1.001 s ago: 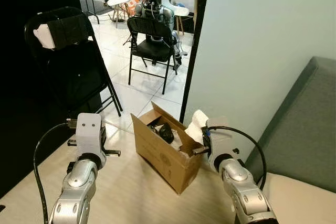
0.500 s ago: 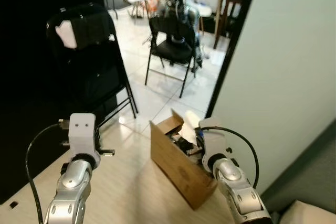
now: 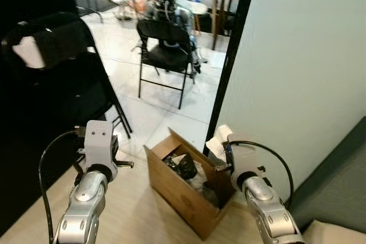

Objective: Clean up the room

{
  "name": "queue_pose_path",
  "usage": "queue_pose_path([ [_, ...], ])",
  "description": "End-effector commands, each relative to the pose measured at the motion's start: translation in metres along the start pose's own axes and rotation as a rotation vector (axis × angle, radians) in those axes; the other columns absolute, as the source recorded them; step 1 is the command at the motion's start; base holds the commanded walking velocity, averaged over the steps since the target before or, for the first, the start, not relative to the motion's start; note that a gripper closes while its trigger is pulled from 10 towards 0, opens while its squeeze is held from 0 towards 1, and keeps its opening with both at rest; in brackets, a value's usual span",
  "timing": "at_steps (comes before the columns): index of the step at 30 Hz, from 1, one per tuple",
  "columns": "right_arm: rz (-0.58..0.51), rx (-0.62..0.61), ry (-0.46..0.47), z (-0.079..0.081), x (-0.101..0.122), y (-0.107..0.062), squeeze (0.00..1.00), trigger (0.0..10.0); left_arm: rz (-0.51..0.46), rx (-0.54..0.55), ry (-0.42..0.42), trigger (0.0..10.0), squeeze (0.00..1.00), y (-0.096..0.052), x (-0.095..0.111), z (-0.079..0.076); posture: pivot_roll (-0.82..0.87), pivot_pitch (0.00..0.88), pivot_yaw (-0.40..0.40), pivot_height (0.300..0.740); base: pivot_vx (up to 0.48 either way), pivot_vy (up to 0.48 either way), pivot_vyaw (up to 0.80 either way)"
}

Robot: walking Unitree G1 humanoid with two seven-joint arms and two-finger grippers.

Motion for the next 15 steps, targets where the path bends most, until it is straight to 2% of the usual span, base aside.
queue_pose_path([
  [1,0.004,0.009,0.004,0.0026,-0.0004,-0.0016,0.0,10.0,0.016,-0.003,0.012,10.0,0.0,0.0002,-0.0026,0.0009,-0.06,0.047,-0.003,0.74,0.3,0.0,0.0],
  [15,0.019,0.008,0.01,0.0036,-0.0037,-0.0043,0.0,10.0,0.029,-0.029,0.012,10.0,0.0,0.0013,-0.0045,-0.0036,-0.06,0.052,0.005,0.74,0.275,0.0,0.0],
])
Point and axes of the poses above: a point about 5 cm out from each wrist's last joint towards the gripper, its own y axis pointing out of the wrist towards the gripper, its own x axis along the axis of the wrist's last joint, z = x × y, the point moved 5 cm from there along y, pointing out of the wrist towards the gripper, and after that the axes turned 10 degrees about -y, right-handed, at the moved point
